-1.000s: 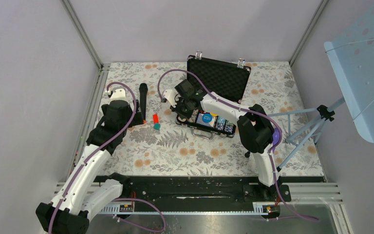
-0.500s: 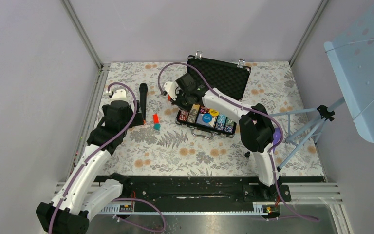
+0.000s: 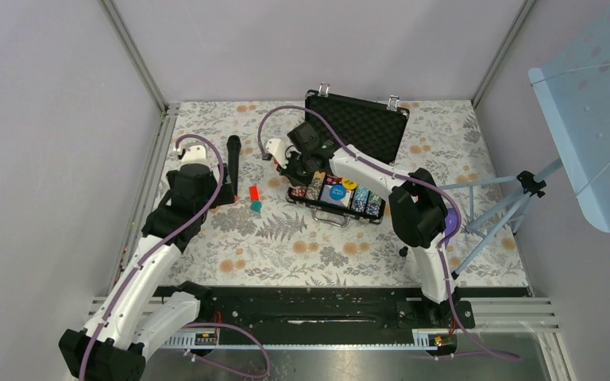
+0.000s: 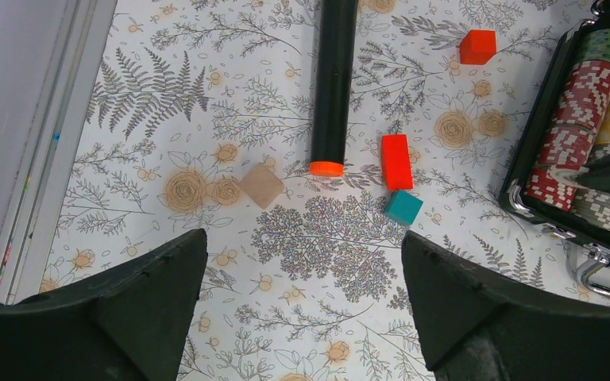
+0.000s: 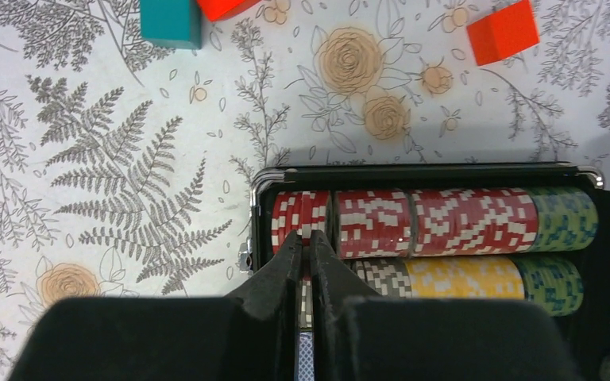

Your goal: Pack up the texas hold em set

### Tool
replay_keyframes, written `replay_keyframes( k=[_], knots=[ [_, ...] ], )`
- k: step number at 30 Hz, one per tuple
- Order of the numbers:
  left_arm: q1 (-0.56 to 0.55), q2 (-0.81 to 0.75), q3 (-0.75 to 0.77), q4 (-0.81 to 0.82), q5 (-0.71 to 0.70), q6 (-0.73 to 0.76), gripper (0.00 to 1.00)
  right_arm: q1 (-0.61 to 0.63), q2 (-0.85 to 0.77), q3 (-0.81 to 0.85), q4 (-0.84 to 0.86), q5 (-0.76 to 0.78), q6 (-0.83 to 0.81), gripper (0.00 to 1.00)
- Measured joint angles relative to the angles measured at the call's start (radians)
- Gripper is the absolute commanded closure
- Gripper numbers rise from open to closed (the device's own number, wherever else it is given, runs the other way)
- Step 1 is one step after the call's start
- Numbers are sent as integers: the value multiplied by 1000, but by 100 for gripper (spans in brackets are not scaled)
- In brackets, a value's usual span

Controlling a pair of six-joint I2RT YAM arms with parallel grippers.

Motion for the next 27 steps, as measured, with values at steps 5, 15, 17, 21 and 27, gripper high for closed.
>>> replay_keyframes(
  k=[5, 15, 17, 21, 27],
  knots=[
    [0, 0, 0, 2, 0, 0, 9, 0, 0, -3, -24, -14, -8, 100],
    [0, 0, 0, 2, 0, 1, 8, 0, 1, -3, -36, 64, -32, 100],
    [0, 0, 0, 2, 0, 2, 8, 0, 2, -3, -36, 79, -36, 100],
    [0, 0, 0, 2, 0, 2, 8, 0, 9, -3, -35, 90, -40, 100],
    [0, 0, -1, 2, 1, 2, 8, 0, 30, -3, -39, 69, -44, 100]
  ],
)
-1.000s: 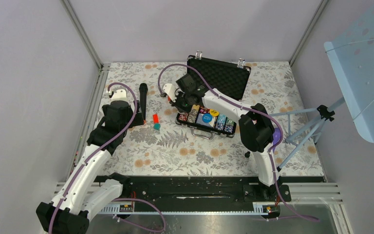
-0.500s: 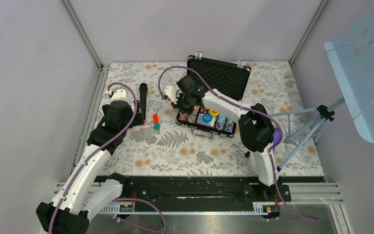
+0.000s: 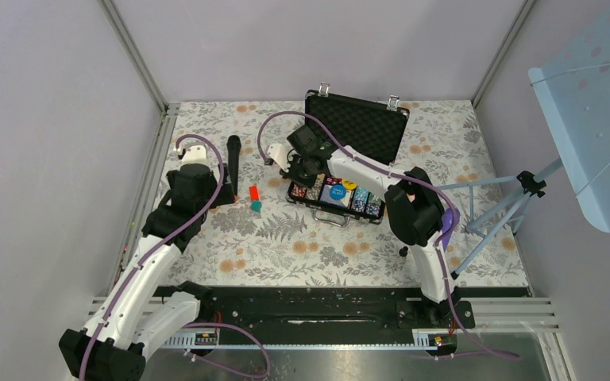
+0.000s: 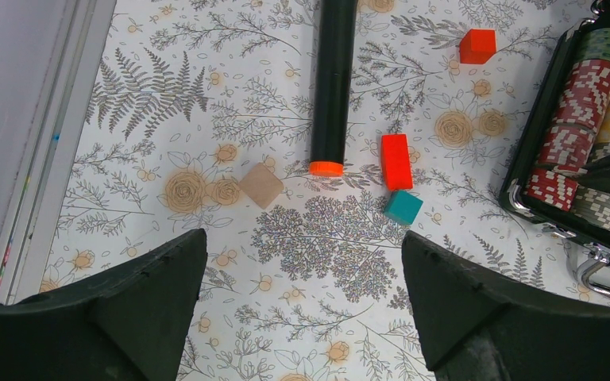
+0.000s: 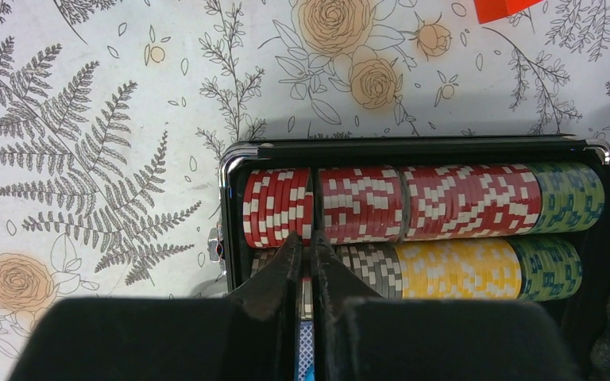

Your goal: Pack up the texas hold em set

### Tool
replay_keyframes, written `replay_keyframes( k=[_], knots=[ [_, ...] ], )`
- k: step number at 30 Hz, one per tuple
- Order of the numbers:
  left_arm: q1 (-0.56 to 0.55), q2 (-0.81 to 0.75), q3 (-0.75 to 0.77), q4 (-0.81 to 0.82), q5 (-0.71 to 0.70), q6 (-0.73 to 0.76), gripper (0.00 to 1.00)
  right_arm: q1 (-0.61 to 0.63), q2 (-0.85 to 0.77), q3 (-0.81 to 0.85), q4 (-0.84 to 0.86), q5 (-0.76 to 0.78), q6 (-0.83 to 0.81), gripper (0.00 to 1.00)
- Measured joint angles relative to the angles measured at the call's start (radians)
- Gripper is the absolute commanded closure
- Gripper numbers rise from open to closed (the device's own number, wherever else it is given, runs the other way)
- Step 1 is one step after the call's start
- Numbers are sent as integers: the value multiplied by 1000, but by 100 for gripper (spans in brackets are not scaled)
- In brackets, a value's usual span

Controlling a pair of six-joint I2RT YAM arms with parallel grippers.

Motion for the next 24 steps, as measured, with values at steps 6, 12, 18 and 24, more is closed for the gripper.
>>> replay_keyframes(
  k=[6, 12, 18, 24],
  knots=[
    [0, 0, 0, 0, 4, 0, 8, -5, 3, 0, -2, -22, -8, 99],
    [0, 0, 0, 0, 7, 0, 8, -5, 29, 18, -3, -22, -7, 86],
    [0, 0, 0, 0, 9, 1, 8, -4, 36, 21, 3, -39, 10, 72],
    [0, 0, 0, 0, 10, 1, 8, -3, 36, 21, 7, -40, 21, 70]
  ],
)
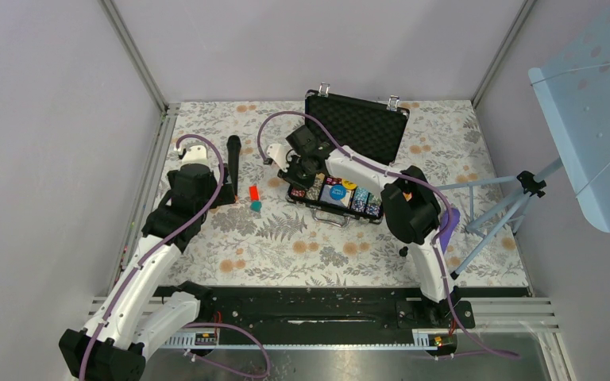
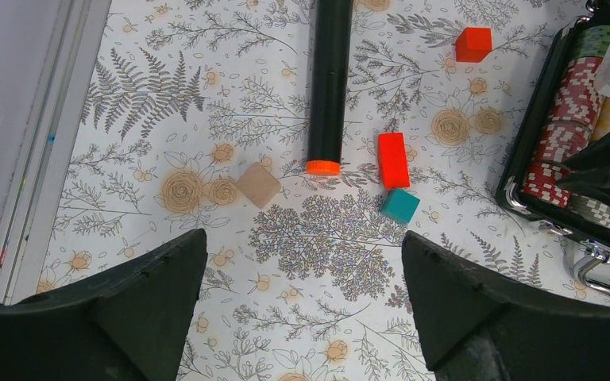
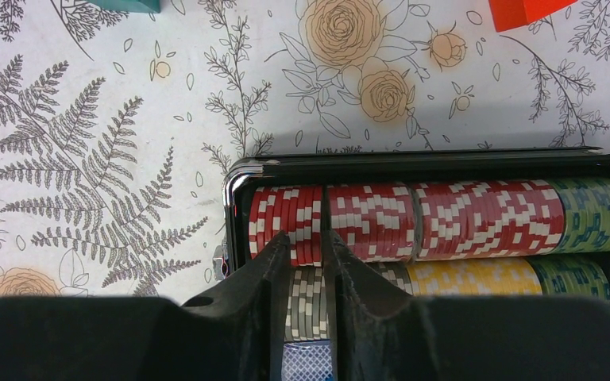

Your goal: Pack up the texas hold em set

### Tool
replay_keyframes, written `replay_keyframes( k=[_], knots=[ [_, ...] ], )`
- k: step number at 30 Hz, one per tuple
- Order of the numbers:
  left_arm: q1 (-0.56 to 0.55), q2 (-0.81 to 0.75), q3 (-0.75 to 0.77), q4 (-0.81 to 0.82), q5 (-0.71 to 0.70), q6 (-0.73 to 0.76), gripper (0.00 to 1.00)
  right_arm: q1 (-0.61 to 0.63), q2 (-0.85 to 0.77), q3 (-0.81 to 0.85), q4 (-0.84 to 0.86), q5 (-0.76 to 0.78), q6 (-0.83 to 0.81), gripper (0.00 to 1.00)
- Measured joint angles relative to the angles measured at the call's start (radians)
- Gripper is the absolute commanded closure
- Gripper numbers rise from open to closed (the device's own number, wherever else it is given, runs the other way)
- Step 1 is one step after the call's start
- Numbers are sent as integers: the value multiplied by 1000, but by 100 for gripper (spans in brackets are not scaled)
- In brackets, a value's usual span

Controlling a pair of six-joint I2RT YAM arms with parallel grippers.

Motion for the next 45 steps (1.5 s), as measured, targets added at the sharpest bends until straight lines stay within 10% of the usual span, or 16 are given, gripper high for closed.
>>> replay_keyframes(
  k=[11, 22, 30, 45],
  knots=[
    [0, 0, 0, 0, 0, 0, 8, 0, -77, -39, 65, 48, 63, 64],
    [0, 0, 0, 0, 0, 0, 8, -121, -199, 152, 226, 415, 346, 52],
    [0, 0, 0, 0, 0, 0, 8, -252, -7, 684, 125, 581, 504, 52],
    [0, 0, 0, 0, 0, 0, 8, -329, 126, 718, -227, 500, 803, 52]
  ],
)
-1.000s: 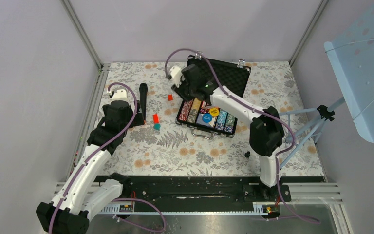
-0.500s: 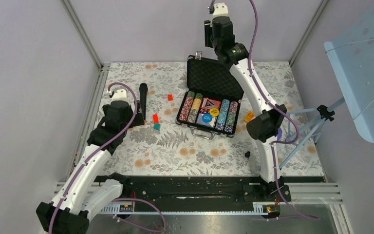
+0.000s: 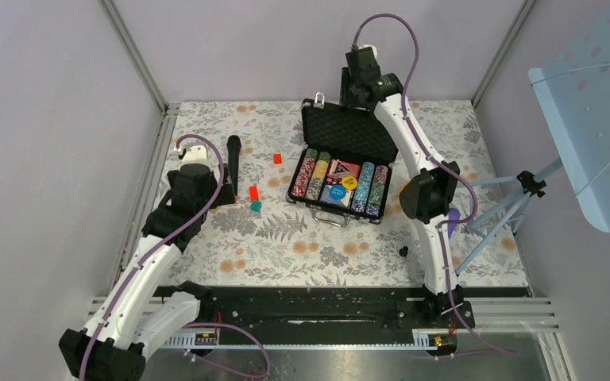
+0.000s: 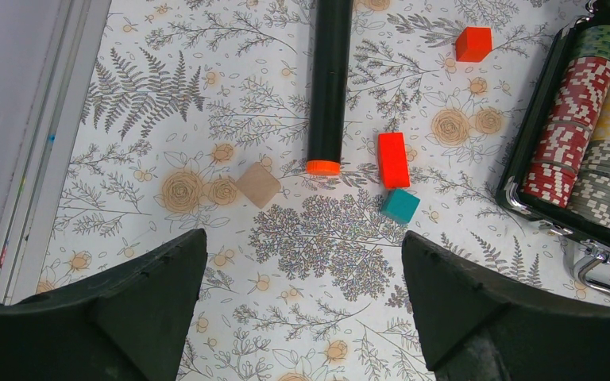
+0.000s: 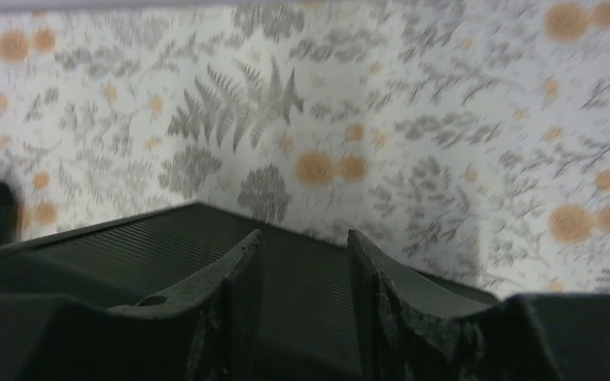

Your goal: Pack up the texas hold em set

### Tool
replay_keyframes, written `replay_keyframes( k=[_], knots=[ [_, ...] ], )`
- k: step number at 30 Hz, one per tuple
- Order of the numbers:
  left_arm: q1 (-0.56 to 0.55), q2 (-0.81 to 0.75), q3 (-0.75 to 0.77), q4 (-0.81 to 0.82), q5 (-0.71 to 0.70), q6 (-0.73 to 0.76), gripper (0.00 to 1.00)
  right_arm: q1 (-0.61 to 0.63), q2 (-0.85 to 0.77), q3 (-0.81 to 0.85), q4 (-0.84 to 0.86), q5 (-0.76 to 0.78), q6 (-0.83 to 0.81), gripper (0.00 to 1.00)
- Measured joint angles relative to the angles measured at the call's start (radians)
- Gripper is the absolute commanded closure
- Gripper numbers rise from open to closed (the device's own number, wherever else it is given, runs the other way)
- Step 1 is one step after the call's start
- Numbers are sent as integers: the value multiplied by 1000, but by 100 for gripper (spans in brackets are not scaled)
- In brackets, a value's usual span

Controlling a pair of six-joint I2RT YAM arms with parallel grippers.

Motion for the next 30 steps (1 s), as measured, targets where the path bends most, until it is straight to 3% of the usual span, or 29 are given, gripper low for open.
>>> replay_keyframes(
  k=[3, 6, 9, 13, 16, 21, 23, 27, 30],
  knots=[
    [0, 0, 0, 0, 0, 0, 8, -4, -2, -8, -81, -77, 44, 60],
    [0, 0, 0, 0, 0, 0, 8, 4, -47, -127, -152, -189, 98, 61],
    [0, 2, 0, 0, 1, 0, 8, 57, -181, -438, -148, -240, 126, 59],
    [0, 7, 0, 1, 5, 0, 9, 230, -476, -966, 1, -306, 184, 58],
    [0, 15, 0, 0, 10, -5, 10, 282, -656, -1161, 61, -307, 200, 57],
    [0, 31, 13, -15, 69, -52, 19, 228, -818, -1217, 174, -219, 175, 60],
    [0, 38, 25, -15, 114, -80, 22, 220, -837, -1217, 221, -192, 156, 66],
    [-23, 45, 30, 7, 204, -155, 23, 202, -824, -1232, 279, -193, 144, 88],
    [-94, 76, 30, 35, 232, -208, 24, 166, -805, -1298, 378, -220, 150, 94]
  ],
)
